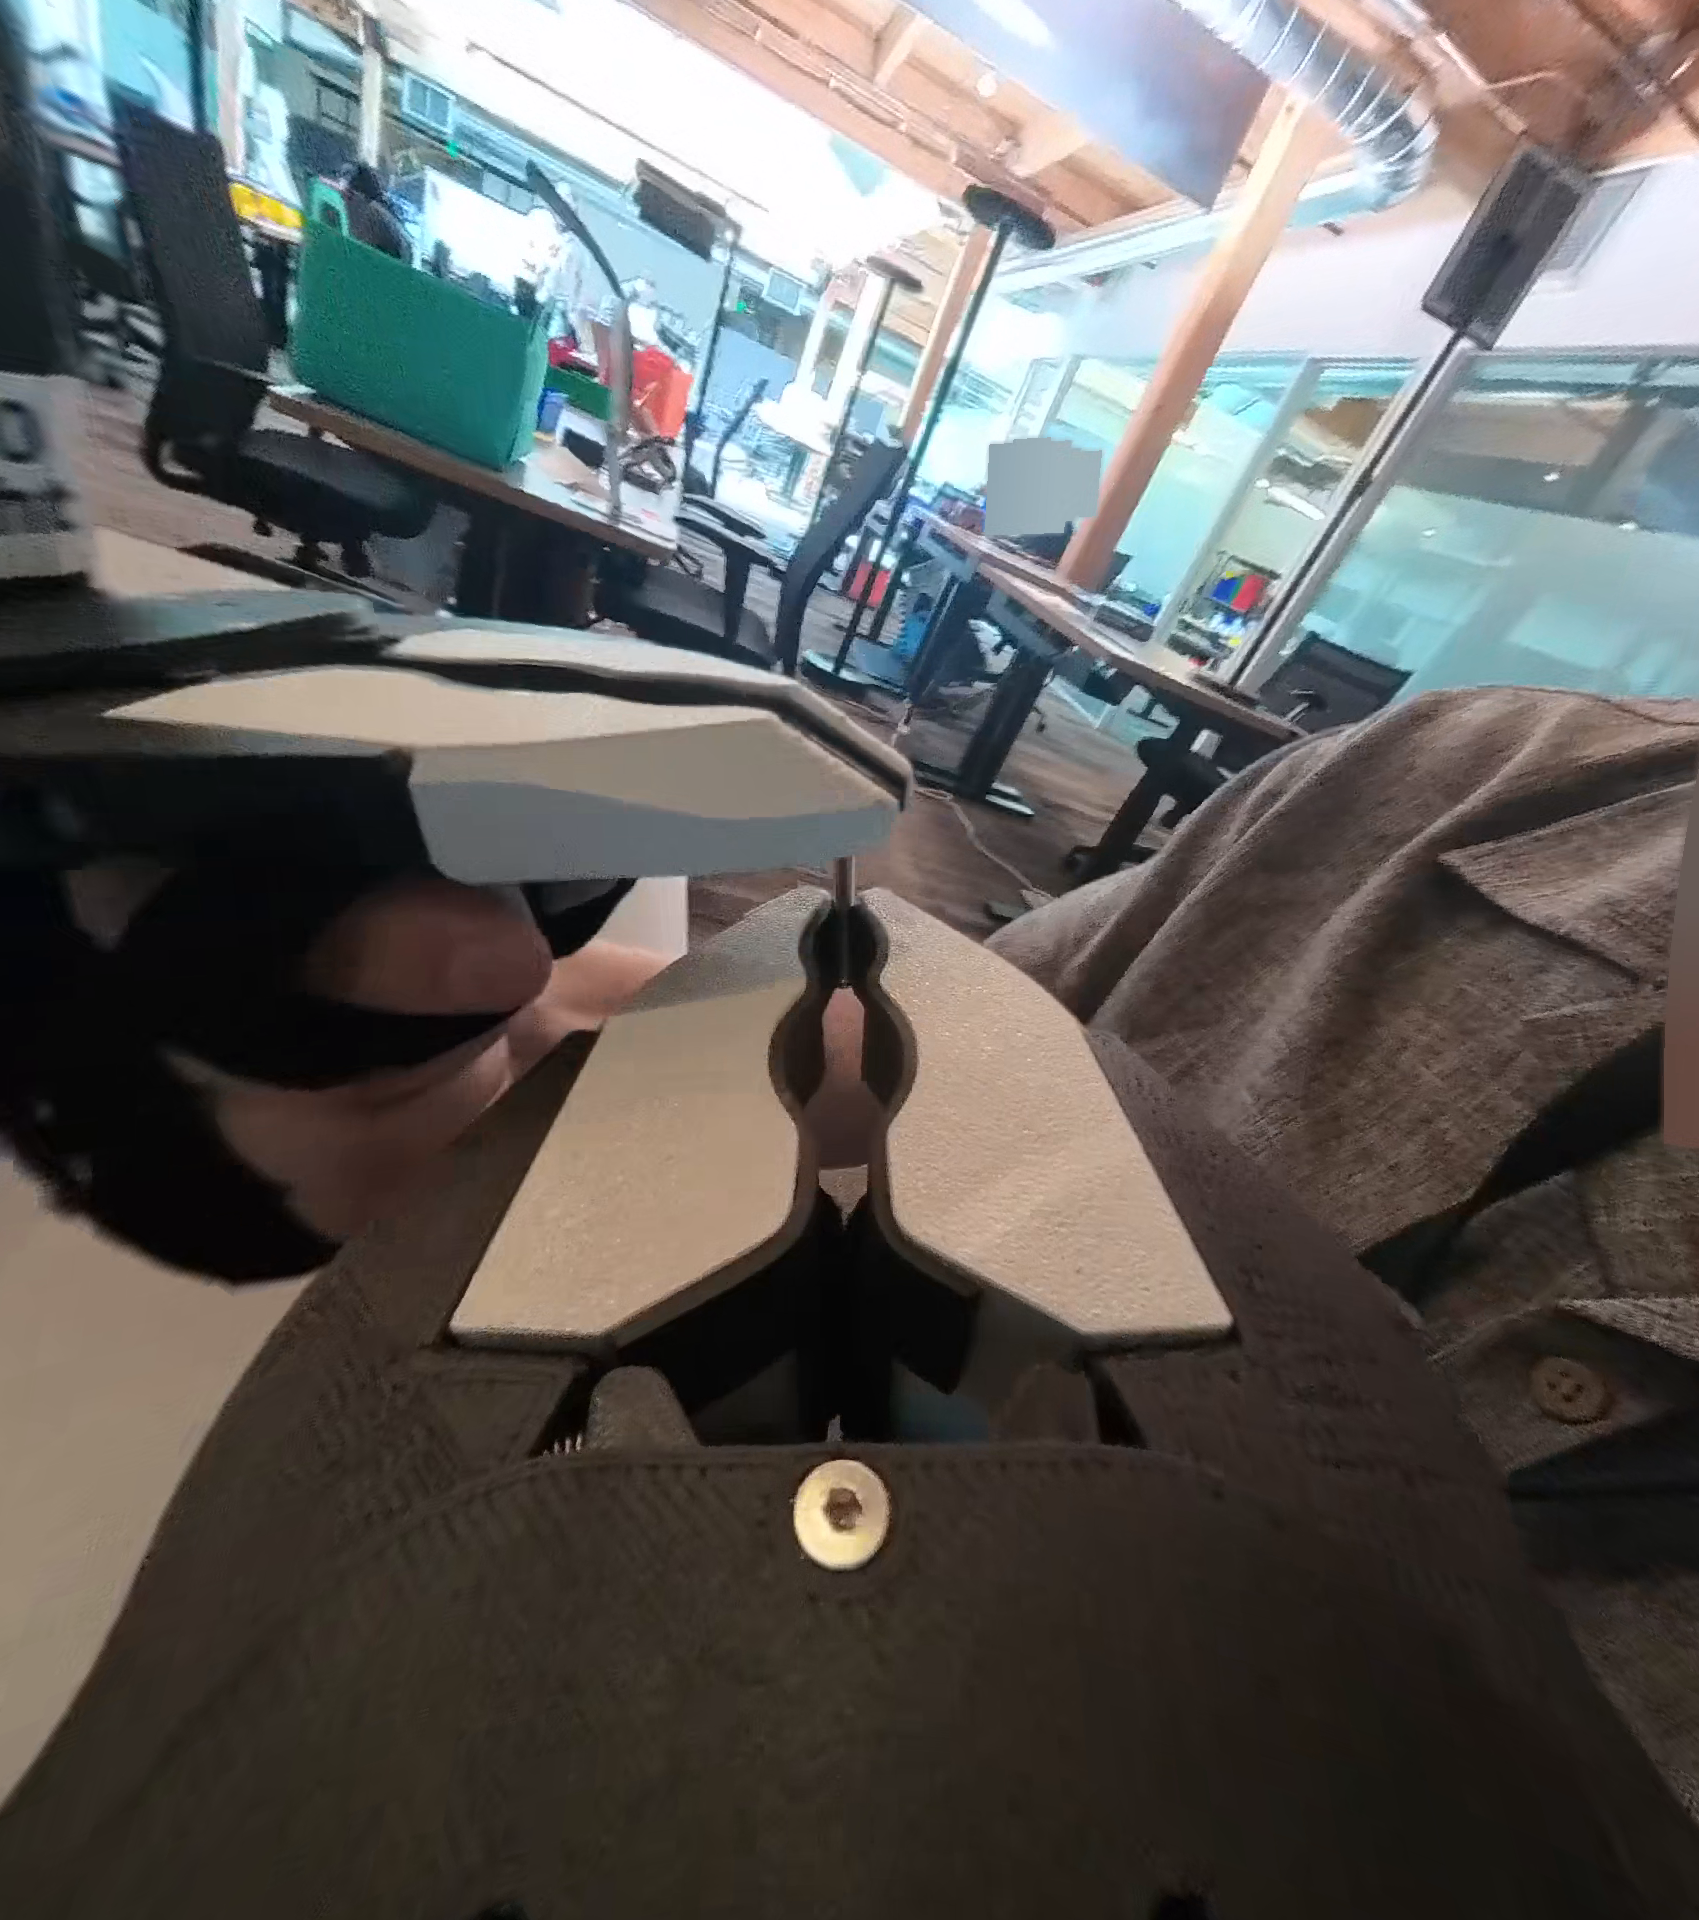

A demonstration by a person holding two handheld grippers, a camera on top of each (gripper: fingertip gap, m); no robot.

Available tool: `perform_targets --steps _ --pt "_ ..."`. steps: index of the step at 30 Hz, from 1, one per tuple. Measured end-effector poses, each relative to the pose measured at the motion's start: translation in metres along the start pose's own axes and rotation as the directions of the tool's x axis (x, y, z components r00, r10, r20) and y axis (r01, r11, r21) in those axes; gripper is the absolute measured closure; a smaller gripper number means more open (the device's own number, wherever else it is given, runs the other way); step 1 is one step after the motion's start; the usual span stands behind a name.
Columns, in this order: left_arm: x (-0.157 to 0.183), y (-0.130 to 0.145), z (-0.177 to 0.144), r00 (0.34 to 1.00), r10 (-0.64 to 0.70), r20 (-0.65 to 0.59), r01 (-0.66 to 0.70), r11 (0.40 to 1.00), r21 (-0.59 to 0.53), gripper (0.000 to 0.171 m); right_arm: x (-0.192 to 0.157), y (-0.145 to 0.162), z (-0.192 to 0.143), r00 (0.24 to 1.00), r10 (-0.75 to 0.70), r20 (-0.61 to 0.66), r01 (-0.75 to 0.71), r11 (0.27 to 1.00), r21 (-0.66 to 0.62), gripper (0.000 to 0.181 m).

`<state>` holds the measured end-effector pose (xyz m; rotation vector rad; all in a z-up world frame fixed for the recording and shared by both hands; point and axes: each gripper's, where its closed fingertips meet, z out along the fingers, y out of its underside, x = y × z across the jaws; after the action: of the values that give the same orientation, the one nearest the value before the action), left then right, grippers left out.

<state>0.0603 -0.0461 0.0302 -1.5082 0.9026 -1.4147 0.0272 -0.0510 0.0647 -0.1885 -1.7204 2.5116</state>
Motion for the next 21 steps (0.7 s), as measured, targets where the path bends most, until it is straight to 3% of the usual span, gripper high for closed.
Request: perform_targets --steps 4,9,21 --pt "-0.001 -0.001 -0.002 1.000 0.004 0.016 -0.004 1.000 0.000 0.169 0.000 -0.002 0.001 0.989 0.033 0.142 -0.042 0.997 0.058 0.177" --pt "-0.002 0.000 -0.001 1.000 0.002 0.024 -0.002 1.000 -0.002 0.169 0.000 -0.001 -0.001 0.983 0.020 0.183 -0.039 0.994 0.101 0.177" --pt "-0.019 -0.002 -0.008 0.992 -0.020 0.125 0.019 1.000 0.015 0.170 0.011 -0.005 -0.013 0.998 -0.062 0.023 0.057 0.983 0.173 0.177"
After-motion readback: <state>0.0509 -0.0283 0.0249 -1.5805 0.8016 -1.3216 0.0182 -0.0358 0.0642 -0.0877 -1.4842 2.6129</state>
